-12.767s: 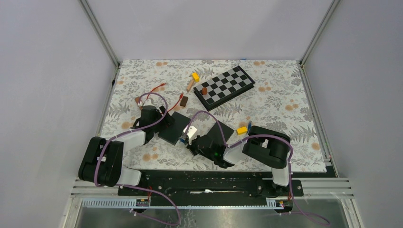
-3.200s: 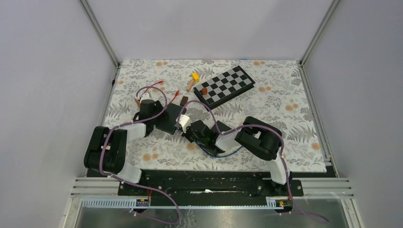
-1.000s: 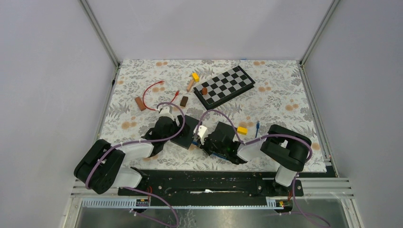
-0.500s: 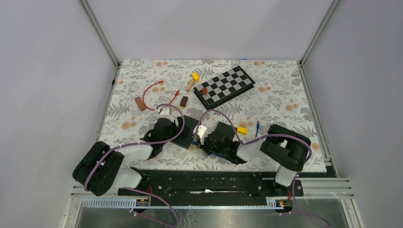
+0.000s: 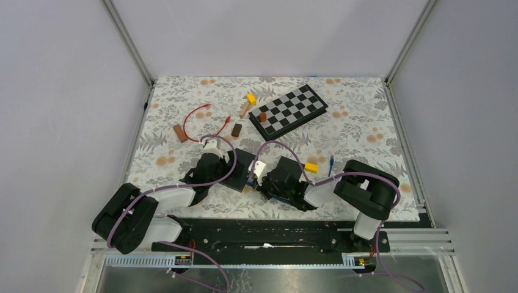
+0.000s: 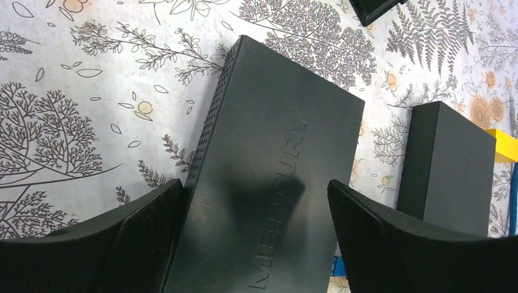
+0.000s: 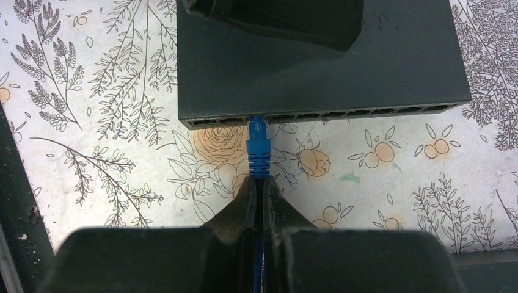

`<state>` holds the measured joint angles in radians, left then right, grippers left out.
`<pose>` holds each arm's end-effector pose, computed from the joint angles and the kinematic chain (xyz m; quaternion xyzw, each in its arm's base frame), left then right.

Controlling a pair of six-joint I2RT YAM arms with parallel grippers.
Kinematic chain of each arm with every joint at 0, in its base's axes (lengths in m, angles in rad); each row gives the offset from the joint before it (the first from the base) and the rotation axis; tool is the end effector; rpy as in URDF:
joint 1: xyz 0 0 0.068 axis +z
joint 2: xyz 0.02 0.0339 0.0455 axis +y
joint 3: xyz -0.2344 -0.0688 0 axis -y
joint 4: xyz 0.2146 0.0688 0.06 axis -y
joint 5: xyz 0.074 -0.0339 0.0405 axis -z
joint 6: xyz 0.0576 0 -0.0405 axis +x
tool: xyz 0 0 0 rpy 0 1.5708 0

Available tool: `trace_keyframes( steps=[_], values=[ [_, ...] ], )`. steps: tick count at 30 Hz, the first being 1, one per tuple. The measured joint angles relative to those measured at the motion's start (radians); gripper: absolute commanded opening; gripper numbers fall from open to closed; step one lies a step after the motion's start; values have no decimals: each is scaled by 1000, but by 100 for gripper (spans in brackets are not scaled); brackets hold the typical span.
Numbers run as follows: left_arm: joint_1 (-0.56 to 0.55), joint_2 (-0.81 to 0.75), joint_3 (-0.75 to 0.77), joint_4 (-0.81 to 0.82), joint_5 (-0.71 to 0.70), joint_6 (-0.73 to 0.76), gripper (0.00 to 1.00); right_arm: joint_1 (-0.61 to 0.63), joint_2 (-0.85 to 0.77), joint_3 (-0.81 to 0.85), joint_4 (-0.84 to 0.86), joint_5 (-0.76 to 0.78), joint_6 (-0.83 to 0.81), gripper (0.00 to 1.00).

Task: Insert the plug into the switch port
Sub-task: Insert the connector into the switch port.

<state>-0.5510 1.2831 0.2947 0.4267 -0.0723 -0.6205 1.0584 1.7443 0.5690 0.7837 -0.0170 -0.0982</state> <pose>0.2006 -0.1184 0.1220 -0.0479 0.8737 -0.2407 0.4201 0.1561 0.2795 0.1192 -0.4583 0.6934 0.2631 0.4899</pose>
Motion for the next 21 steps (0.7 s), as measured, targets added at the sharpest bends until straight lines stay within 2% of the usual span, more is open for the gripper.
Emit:
trace_keyframes(
  steps=[5,8,21],
  values=[
    [-1,10,18,-22,-1,-3,92,0,0,0,0,0,2,0],
    [-1,28,42,-35,0,-5,98,0,0,0,1,-1,3,0],
    [-3,39,54,-40,9,12,99,0,6,3,7,-2,6,0]
  ],
)
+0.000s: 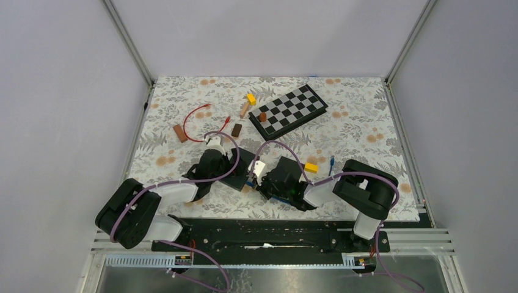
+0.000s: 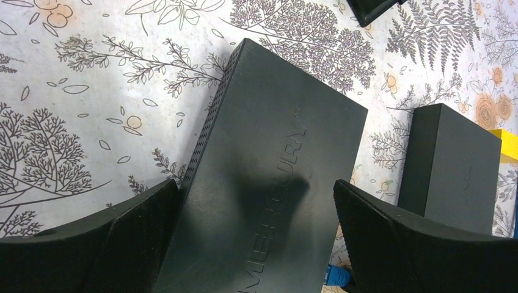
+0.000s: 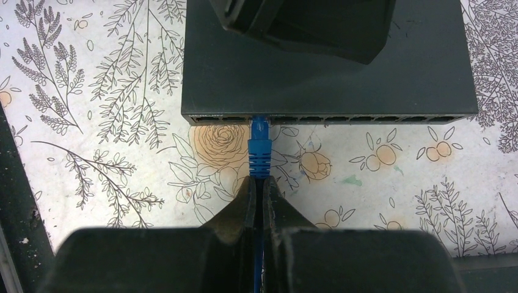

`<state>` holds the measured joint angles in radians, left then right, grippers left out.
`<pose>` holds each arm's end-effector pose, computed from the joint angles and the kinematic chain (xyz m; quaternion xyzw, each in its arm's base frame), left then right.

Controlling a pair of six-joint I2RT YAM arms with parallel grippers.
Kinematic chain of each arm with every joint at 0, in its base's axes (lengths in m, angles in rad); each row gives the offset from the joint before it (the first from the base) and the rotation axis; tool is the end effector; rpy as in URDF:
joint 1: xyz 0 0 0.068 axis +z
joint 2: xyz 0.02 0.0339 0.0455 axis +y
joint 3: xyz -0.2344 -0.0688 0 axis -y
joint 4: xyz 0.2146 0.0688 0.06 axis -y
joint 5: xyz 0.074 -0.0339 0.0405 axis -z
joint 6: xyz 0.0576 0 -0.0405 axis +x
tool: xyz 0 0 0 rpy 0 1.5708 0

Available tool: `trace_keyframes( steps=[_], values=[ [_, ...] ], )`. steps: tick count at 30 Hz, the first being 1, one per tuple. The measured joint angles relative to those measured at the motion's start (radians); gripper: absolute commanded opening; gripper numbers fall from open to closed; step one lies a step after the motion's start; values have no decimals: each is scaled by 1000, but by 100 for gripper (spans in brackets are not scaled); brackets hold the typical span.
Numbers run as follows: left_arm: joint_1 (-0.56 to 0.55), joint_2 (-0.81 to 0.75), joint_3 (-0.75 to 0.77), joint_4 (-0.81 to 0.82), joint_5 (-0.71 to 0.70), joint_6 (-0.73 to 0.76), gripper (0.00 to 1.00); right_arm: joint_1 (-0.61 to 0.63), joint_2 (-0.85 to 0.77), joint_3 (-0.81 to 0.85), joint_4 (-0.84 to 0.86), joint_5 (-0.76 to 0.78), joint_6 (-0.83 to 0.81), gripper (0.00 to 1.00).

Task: Insert the plug into the switch port
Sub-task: Insert the connector into the switch port.

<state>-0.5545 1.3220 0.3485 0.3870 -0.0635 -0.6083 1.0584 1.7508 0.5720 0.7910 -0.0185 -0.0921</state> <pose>0.2077 -0.1244 0.1242 -0.0387 0.8802 -0.2360 0.4100 0.1566 0.2805 0.1190 -0.4559 0.6937 0.2658 0.4902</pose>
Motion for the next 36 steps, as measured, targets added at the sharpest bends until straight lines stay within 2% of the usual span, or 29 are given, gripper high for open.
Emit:
trace_keyframes(
  steps=[9,12,15,27,36],
  values=[
    [0,-18,-25,23,5,21,97,0,4,3,3,0,0,0],
    [0,-19,-31,30,4,22,89,0,4,3,3,0,0,0],
    [2,-19,-40,43,-2,25,87,0,4,3,3,1,0,0],
    [7,-13,-64,99,-2,31,88,0,11,19,-7,7,-4,0],
    [24,-5,-70,123,-2,48,88,0,15,94,-121,17,-35,0]
  ],
)
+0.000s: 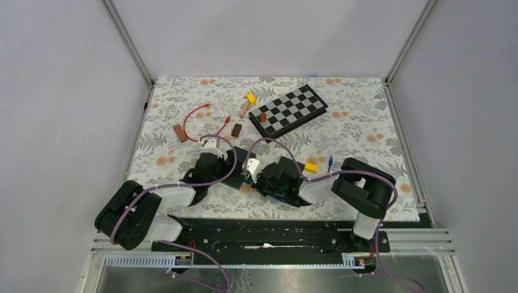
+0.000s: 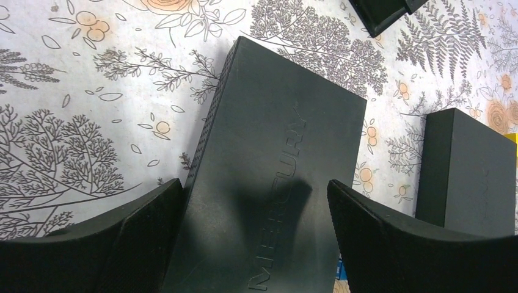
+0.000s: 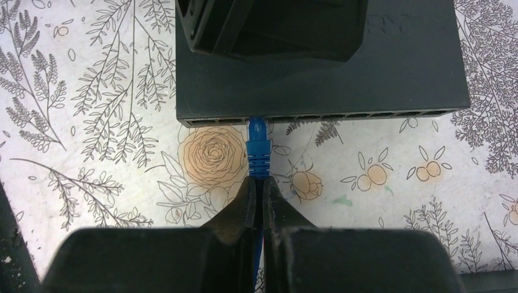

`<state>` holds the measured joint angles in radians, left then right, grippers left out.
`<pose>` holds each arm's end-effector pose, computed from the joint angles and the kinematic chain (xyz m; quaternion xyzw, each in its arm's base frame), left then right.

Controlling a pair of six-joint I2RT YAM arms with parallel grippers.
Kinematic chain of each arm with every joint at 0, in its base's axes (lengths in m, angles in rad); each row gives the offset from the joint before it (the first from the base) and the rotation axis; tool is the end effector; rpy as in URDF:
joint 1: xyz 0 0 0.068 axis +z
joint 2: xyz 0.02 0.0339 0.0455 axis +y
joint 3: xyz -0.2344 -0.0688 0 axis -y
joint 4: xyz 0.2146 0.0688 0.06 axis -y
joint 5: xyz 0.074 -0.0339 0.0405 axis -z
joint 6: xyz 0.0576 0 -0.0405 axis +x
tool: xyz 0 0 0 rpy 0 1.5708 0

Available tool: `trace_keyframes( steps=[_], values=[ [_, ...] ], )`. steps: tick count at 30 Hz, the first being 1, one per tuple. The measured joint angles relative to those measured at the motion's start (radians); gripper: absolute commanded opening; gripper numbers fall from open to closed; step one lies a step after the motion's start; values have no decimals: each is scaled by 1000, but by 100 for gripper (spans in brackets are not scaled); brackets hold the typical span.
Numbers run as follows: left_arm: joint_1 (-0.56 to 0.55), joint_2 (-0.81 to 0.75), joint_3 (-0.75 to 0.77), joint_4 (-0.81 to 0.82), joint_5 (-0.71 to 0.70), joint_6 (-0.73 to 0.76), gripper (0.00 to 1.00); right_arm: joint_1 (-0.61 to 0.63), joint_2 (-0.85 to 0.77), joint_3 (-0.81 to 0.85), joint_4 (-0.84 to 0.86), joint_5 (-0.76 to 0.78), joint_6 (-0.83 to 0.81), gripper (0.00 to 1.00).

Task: Insert the plug into the switch port
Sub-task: Insert the connector into the switch port.

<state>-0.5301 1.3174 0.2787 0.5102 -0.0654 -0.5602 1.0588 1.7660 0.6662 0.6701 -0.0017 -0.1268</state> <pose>0.2050 -0.1158 0.1196 -0.0293 0.8664 -0.2338 0.4402 0.1645 0.2929 0.1246 -0.4706 0.6978 0.2433 0.4822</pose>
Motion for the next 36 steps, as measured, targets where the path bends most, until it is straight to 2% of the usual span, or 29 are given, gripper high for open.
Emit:
trace_keyframes(
  steps=[11,17,27,32,36],
  values=[
    [22,0,-8,8,-53,40,89,0,88,34,105,38,12,0],
    [22,2,-8,8,-56,42,86,0,79,38,89,37,8,0],
    [22,42,1,49,-15,63,79,-6,19,63,-55,-23,-60,0],
    [24,61,5,70,-2,80,74,-6,30,54,-35,-8,-55,0],
    [34,72,7,79,-8,97,70,-4,75,35,74,37,-28,0]
  ],
)
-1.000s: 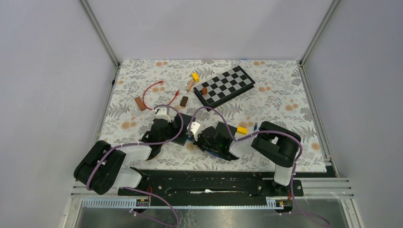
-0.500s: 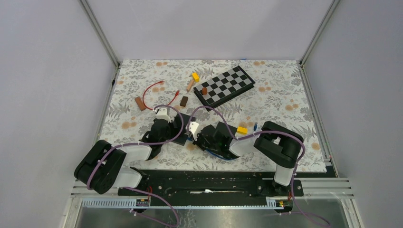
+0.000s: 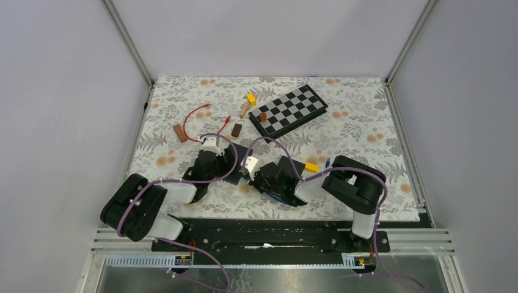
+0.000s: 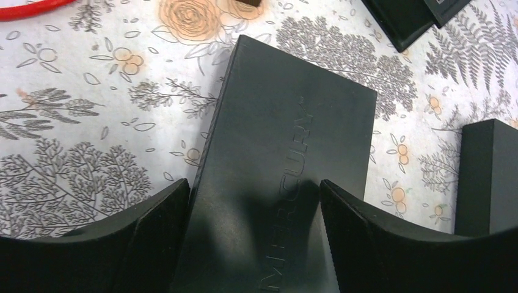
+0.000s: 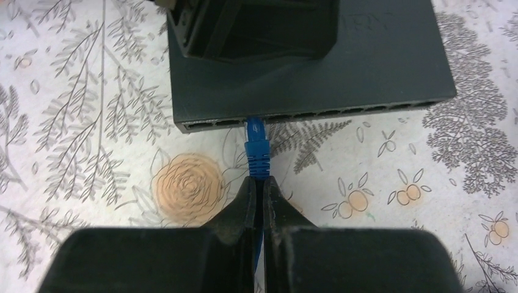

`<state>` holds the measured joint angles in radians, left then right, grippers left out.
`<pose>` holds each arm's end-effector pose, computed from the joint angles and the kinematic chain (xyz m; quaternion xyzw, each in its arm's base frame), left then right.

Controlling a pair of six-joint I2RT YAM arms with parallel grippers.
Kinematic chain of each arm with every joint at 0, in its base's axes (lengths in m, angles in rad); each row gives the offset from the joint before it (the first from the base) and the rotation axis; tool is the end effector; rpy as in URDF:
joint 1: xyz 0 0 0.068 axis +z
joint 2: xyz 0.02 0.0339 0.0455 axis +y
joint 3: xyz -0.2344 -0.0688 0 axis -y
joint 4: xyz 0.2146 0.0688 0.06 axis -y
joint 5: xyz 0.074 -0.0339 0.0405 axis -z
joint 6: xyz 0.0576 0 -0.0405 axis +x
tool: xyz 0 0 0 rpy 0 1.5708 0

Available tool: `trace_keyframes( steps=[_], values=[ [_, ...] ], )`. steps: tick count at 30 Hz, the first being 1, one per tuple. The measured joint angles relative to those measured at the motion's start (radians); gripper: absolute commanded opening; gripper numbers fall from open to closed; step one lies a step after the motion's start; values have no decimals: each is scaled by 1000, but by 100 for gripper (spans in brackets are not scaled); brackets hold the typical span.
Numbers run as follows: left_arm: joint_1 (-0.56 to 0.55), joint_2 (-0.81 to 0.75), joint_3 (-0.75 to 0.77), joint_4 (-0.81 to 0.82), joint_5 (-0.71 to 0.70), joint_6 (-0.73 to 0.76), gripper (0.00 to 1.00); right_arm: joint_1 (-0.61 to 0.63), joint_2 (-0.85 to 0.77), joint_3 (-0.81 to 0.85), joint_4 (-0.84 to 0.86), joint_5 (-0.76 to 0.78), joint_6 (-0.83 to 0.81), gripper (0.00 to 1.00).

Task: Insert the plug into the switch port
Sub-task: Insert the connector into the switch port.

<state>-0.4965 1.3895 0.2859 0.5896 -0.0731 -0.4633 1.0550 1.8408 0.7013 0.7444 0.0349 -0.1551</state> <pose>0.2152 -0.1118 0.1149 -0.0041 0.8632 -0.2046 0.4615 0.1735 0.3019 0.1189 -0.4653 0.6898 0.2281 0.5056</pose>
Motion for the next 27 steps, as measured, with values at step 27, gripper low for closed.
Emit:
trace_keyframes(
  steps=[27],
  values=[
    [22,28,9,27,7,-13,67,5,2,2,13,39,-32,0]
  ],
)
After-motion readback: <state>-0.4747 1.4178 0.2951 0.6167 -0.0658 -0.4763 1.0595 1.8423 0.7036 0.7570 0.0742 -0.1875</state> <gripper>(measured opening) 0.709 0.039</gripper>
